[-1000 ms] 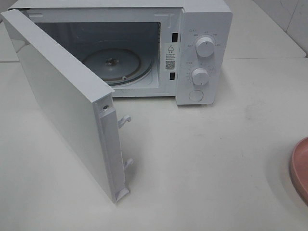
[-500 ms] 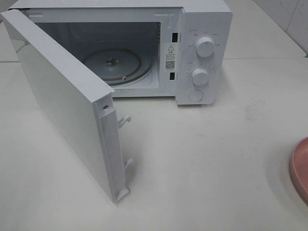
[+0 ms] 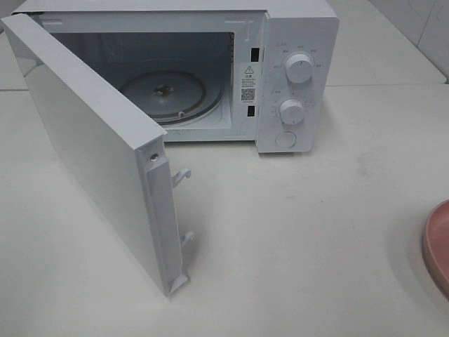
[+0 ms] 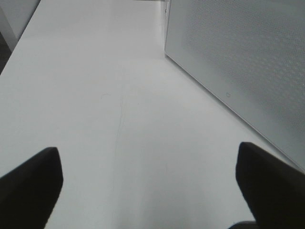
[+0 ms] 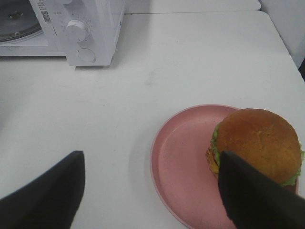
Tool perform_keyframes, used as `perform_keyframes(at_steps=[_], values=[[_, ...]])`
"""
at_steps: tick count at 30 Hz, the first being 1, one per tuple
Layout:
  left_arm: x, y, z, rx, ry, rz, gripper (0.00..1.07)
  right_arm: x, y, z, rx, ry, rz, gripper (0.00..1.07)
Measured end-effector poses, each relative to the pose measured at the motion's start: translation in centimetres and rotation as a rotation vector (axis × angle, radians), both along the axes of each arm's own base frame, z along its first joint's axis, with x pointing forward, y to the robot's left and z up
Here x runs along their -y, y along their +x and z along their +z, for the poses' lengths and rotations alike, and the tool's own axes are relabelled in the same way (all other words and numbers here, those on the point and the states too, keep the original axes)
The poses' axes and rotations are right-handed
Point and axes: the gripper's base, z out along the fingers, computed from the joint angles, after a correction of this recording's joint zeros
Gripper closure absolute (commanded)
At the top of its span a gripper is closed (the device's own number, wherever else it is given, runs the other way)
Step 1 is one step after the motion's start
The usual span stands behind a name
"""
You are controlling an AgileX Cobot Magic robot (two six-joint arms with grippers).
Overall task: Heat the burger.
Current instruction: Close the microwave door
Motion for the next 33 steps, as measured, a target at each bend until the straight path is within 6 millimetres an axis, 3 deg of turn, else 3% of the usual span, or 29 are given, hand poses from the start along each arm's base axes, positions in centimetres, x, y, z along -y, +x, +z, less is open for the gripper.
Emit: perform_keyframes(at_steps=[1,3,4,6,7,8,9,11,12,22,33], values=[[0.0,0.4,0.4,0.006,-0.001,0.002,0.37,0.0,0.0,0.0,0.0,0.0,0.0,0.32],[0.0,0.7,0.5,0.007,-0.001,0.002,0.41,0.0,0.0,0.0,0.0,0.0,0.0,0.32],[-0.1,1.1,0.6,-0.007,-0.004,0.002,0.54,0.0,0.0,0.0,0.0,0.0,0.0,0.32],[-0.1,1.7,0.7,-0.027,-0.005,0.003,0.6,0.0,0.0,0.0,0.0,0.0,0.0,0.32],[-0.1,1.9,0.7,-0.033,-0.005,0.003,0.75,0.0,0.0,0.0,0.0,0.0,0.0,0.32],[-0.1,1.9,0.7,-0.033,-0.005,0.003,0.75,0.0,0.0,0.0,0.0,0.0,0.0,0.32],[-0.1,2.6,0.8,-0.038,-0.006,0.005,0.89,0.0,0.0,0.0,0.0,0.0,0.0,0.32],[-0.2,2.9,0.9,-0.035,-0.007,0.006,0.95,0.0,0.0,0.0,0.0,0.0,0.0,0.32],[-0.2,3.5,1.1,-0.017,-0.009,0.008,1.07,0.0,0.0,0.0,0.0,0.0,0.0,0.32],[-0.4,6.8,1.3,0.097,-0.012,0.016,1.07,0.0,0.0,0.0,0.0,0.0,0.0,0.32],[-0.8,10.7,-1.9,0.293,0.029,0.037,1.07,0.0,0.0,0.0,0.0,0.0,0.0,0.32]])
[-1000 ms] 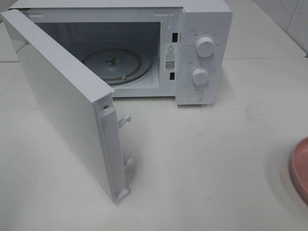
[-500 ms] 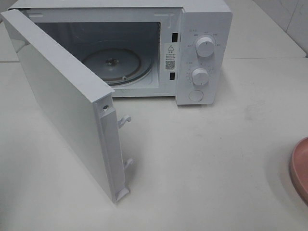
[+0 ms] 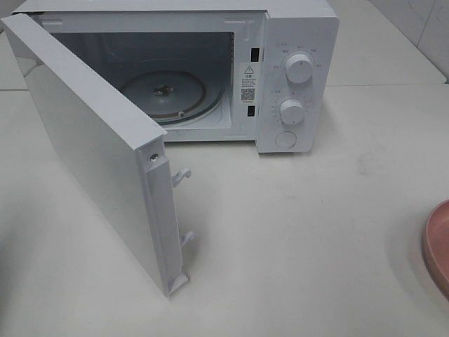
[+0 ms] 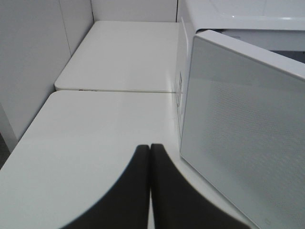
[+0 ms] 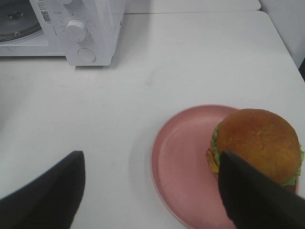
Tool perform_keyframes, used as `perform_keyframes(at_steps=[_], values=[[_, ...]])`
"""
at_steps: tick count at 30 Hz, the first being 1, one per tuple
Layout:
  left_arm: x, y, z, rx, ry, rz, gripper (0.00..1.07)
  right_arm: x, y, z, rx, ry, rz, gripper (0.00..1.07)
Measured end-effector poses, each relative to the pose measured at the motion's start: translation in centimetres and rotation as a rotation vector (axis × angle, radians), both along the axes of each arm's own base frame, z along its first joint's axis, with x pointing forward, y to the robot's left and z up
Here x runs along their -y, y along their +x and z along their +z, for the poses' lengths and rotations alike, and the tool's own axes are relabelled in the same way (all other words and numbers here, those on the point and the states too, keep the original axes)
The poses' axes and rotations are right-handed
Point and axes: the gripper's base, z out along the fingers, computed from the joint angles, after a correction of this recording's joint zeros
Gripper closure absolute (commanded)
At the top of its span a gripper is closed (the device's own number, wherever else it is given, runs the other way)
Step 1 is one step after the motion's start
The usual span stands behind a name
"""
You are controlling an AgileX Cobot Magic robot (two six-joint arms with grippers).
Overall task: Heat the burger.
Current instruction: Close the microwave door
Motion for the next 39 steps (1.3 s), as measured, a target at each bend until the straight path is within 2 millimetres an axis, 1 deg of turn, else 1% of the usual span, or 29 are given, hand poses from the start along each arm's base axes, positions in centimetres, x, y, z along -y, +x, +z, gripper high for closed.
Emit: perform_keyframes(at_steps=[1,3,4,8,10,11,14,15,17,20,22,23,24,25,26,28,29,31,32,33,34,36,37,39], values=[[-0.2,0.6,-0.8,0.023,-0.003,0.02,1.07,0.0,0.0,0.0,0.0,0.0,0.0,0.32],[-0.3,0.9,-1.1,0.033,0.0,0.029,1.07,0.0,0.0,0.0,0.0,0.0,0.0,0.32],[-0.5,1.3,-1.7,0.051,0.005,0.044,1.07,0.0,0.0,0.0,0.0,0.0,0.0,0.32],[-0.7,2.0,-2.3,0.083,0.019,0.063,1.07,0.0,0.0,0.0,0.0,0.0,0.0,0.32],[-0.7,2.8,-2.7,0.115,0.026,0.064,1.07,0.0,0.0,0.0,0.0,0.0,0.0,0.32],[-0.7,2.8,-2.7,0.115,0.026,0.064,1.07,0.0,0.0,0.0,0.0,0.0,0.0,0.32],[-0.3,4.3,-3.5,0.119,0.004,0.012,1.07,0.0,0.0,0.0,0.0,0.0,0.0,0.32],[-0.3,4.3,-3.5,0.119,0.004,0.012,1.07,0.0,0.0,0.0,0.0,0.0,0.0,0.32],[0.0,5.3,-4.3,0.095,-0.014,-0.028,1.07,0.0,0.0,0.0,0.0,0.0,0.0,0.32],[0.2,5.6,-4.5,0.095,-0.018,-0.041,1.07,0.0,0.0,0.0,0.0,0.0,0.0,0.32],[0.6,6.9,-5.2,0.086,-0.037,-0.1,1.07,0.0,0.0,0.0,0.0,0.0,0.0,0.32],[0.6,6.9,-5.2,0.086,-0.037,-0.1,1.07,0.0,0.0,0.0,0.0,0.0,0.0,0.32],[0.8,7.2,-5.3,0.085,-0.043,-0.112,1.07,0.0,0.0,0.0,0.0,0.0,0.0,0.32],[1.0,7.9,-5.7,0.081,-0.046,-0.148,1.07,0.0,0.0,0.0,0.0,0.0,0.0,0.32],[1.0,7.9,-5.7,0.081,-0.046,-0.148,1.07,0.0,0.0,0.0,0.0,0.0,0.0,0.32],[1.5,8.8,-6.2,0.09,-0.047,-0.206,1.07,0.0,0.0,0.0,0.0,0.0,0.0,0.32],[1.5,8.8,-6.2,0.09,-0.047,-0.206,1.07,0.0,0.0,0.0,0.0,0.0,0.0,0.32],[2.4,9.5,-6.9,0.082,-0.057,-0.261,1.07,0.0,0.0,0.0,0.0,0.0,0.0,0.32],[2.4,9.5,-6.9,0.082,-0.057,-0.261,1.07,0.0,0.0,0.0,0.0,0.0,0.0,0.32],[3.3,10.1,-7.3,0.066,-0.053,-0.302,1.07,0.0,0.0,0.0,0.0,0.0,0.0,0.32],[3.3,10.1,-7.3,0.066,-0.053,-0.302,1.07,0.0,0.0,0.0,0.0,0.0,0.0,0.32],[4.2,10.5,-7.6,0.054,-0.043,-0.343,1.07,0.0,0.0,0.0,0.0,0.0,0.0,0.32],[4.2,10.5,-7.6,0.054,-0.043,-0.343,1.07,0.0,0.0,0.0,0.0,0.0,0.0,0.32],[5.4,11.1,-8.0,0.048,-0.064,-0.35,1.07,0.0,0.0,0.0,0.0,0.0,0.0,0.32]])
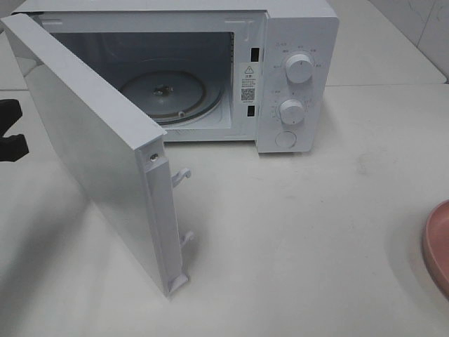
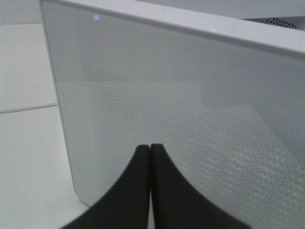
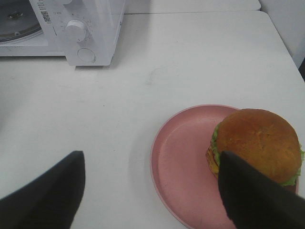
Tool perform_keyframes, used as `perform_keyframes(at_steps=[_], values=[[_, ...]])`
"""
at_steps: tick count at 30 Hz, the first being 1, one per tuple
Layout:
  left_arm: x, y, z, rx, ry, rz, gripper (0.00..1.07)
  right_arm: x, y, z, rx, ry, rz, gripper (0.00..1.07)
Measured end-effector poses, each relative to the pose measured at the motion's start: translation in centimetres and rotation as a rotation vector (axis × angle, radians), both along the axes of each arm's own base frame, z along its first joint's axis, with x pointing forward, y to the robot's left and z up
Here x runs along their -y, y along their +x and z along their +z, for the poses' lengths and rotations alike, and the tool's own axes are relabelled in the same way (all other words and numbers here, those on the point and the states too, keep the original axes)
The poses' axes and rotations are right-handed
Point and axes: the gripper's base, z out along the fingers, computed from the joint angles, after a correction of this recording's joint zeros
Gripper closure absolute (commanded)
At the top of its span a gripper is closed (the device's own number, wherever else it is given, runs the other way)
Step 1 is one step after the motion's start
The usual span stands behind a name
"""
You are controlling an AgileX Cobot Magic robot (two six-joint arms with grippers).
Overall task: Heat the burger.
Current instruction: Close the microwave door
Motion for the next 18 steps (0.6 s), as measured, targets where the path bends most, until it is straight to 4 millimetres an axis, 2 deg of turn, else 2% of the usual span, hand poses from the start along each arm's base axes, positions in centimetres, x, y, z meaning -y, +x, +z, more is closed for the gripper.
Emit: perform_keyframes(at_steps=[18], values=[[4.1,2.8,0.4,0.019,-0.039,-0.006,1.07,0.0,0.0,0.0,0.0,0.0,0.0,0.32]])
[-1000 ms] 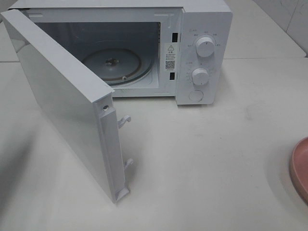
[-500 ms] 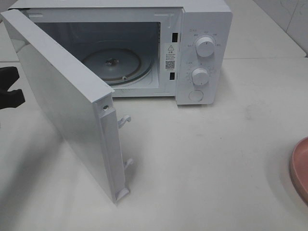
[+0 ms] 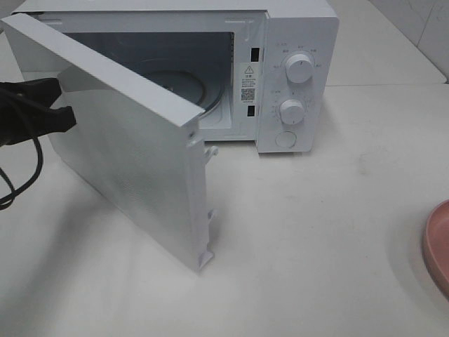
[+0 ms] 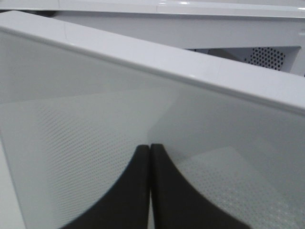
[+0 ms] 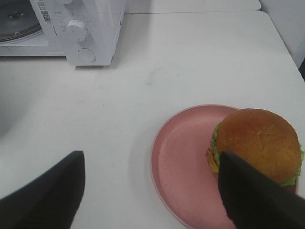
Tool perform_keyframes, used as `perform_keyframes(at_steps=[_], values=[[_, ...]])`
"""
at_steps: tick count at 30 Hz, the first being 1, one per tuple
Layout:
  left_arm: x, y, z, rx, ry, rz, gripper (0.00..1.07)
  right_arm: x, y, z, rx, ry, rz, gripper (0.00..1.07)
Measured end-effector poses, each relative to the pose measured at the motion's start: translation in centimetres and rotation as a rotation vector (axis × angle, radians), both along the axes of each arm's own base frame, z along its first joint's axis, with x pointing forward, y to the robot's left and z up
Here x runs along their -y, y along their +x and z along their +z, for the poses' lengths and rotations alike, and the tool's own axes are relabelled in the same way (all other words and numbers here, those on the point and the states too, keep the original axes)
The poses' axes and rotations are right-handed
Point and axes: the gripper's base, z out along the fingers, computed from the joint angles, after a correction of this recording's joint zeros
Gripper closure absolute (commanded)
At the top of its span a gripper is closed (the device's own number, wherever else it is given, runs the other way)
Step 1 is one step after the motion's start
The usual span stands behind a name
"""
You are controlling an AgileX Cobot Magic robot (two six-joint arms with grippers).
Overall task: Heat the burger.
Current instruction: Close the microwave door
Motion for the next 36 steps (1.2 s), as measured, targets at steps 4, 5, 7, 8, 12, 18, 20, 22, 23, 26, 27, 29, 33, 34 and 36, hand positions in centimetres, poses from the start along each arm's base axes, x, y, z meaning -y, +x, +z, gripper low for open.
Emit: perform_keyframes(at_steps=[4,5,7,8,12,18,20,22,23,26,27,29,33,34,36], values=[[1.7,0.8,-0.1,0.002,0.0,-0.018,1.07,0.0,0.0,0.0,0.0,0.0,0.0,0.32],[1.7,0.8,-0.1,0.002,0.0,-0.018,1.07,0.0,0.0,0.0,0.0,0.0,0.0,0.32],[2.7,1.2,-0.3,-0.003,-0.008,-0.011,1.07,0.0,0.0,0.0,0.0,0.0,0.0,0.32],[2.7,1.2,-0.3,-0.003,-0.008,-0.011,1.07,0.0,0.0,0.0,0.0,0.0,0.0,0.32],[4.6,2.1,-0.4,-0.013,-0.019,0.005,1.07,0.0,0.0,0.0,0.0,0.0,0.0,0.32],[6.8,3.1,-0.6,-0.025,0.014,0.02,1.07,0.0,0.0,0.0,0.0,0.0,0.0,0.32],[7.5,3.5,-0.5,-0.023,0.013,0.03,1.07,0.0,0.0,0.0,0.0,0.0,0.0,0.32],[7.8,3.7,-0.5,-0.023,0.009,0.032,1.07,0.0,0.0,0.0,0.0,0.0,0.0,0.32],[8.4,4.2,-0.4,-0.025,0.005,0.042,1.07,0.0,0.0,0.0,0.0,0.0,0.0,0.32],[9.4,5.2,-0.2,-0.033,-0.005,0.049,1.07,0.0,0.0,0.0,0.0,0.0,0.0,0.32],[9.8,5.5,-0.2,-0.037,-0.008,0.048,1.07,0.0,0.0,0.0,0.0,0.0,0.0,0.32],[10.3,6.2,-0.1,-0.044,-0.014,0.045,1.07,0.0,0.0,0.0,0.0,0.0,0.0,0.32],[11.2,6.7,-0.3,-0.069,-0.012,0.023,1.07,0.0,0.0,0.0,0.0,0.0,0.0,0.32],[11.9,6.9,-0.5,-0.086,-0.007,0.004,1.07,0.0,0.0,0.0,0.0,0.0,0.0,0.32],[12.3,7.1,-0.5,-0.093,-0.005,-0.004,1.07,0.0,0.0,0.0,0.0,0.0,0.0,0.32]])
